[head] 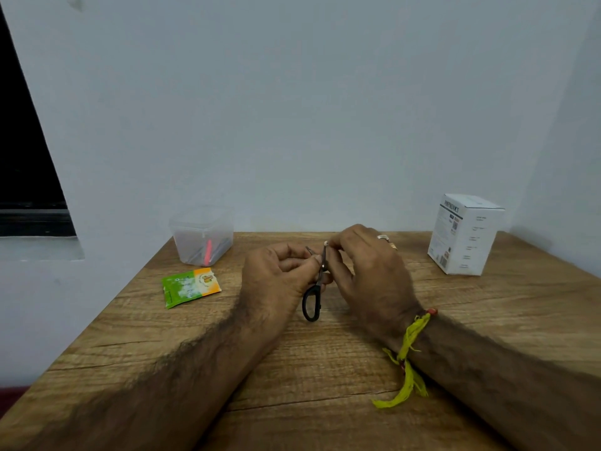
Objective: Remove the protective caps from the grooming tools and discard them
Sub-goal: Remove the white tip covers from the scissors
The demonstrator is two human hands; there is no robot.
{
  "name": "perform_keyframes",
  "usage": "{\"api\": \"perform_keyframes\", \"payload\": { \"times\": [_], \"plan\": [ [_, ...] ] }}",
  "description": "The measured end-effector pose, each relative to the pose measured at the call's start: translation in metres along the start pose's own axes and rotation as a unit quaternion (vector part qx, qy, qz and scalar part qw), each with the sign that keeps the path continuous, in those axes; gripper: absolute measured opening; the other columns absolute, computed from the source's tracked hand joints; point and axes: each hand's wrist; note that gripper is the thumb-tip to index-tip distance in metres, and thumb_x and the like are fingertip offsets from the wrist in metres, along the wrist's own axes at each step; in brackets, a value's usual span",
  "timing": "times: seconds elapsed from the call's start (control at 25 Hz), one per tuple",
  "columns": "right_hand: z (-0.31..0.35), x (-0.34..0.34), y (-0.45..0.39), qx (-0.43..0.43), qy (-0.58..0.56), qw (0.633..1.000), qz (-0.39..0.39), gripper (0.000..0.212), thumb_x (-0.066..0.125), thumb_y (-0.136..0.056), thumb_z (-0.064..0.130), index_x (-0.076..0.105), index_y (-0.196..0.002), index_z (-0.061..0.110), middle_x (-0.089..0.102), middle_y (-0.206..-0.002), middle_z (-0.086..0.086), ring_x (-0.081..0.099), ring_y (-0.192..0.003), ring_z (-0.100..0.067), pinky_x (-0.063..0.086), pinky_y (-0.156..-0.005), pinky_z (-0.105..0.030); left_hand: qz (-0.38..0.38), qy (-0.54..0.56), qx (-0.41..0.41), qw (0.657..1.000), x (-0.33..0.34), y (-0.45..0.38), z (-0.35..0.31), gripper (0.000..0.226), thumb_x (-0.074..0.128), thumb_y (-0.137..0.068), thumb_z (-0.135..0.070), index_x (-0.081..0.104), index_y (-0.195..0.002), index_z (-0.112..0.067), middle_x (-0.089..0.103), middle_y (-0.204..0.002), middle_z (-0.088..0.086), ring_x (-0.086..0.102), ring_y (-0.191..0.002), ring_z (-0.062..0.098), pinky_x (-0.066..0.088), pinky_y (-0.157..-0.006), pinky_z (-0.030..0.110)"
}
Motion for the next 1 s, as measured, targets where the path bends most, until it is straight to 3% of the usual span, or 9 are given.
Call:
{"api": "perform_keyframes", "payload": {
  "times": [0.24, 0.48, 1.0],
  "plan": [
    [0.0003, -0.0022, -0.0007, -0.006, 0.012, 0.999, -0.038, 0.013, 0.057, -0.094, 0.017, 0.067, -0.091, 0.009, 0.066, -0.087, -0.004, 0.061, -0.078, -0.024, 0.052, -0.068, -0.04, 0.008, -0.02, 0.01, 1.0, 0.0019, 0.0016, -0.001, 0.004, 0.071, -0.088, 0.0, 0.069, -0.088, 0.004, 0.076, -0.075, 0.014, 0.076, -0.067, 0.024, 0.059, -0.058, 0.026],
    [0.0009, 0.0022, -0.0002, -0.013, -0.016, 1.0, 0.012, 0.023, 0.049, -0.096, 0.025, 0.066, -0.093, 0.011, 0.065, -0.088, -0.003, 0.062, -0.078, -0.025, 0.052, -0.069, -0.044, 0.004, -0.024, 0.015, 1.0, 0.0004, -0.0004, 0.0011, 0.003, 0.07, -0.088, 0.003, 0.07, -0.085, 0.003, 0.076, -0.073, 0.013, 0.075, -0.064, 0.019, 0.056, -0.056, 0.021],
    [-0.0036, -0.0011, 0.0015, 0.01, -0.091, 0.996, 0.001, 0.005, 0.064, -0.093, 0.013, 0.067, -0.097, 0.011, 0.068, -0.087, 0.001, 0.065, -0.082, -0.018, 0.055, -0.073, -0.04, 0.014, 0.012, 0.001, 1.0, 0.0023, 0.0007, -0.0002, 0.01, 0.071, -0.088, 0.0, 0.068, -0.091, 0.009, 0.075, -0.075, 0.018, 0.075, -0.066, 0.021, 0.056, -0.056, 0.022]
  ]
}}
Point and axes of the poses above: each hand's wrist, its own y-axis away from the middle knuckle, its own x-axis out of the palm, z = x × y
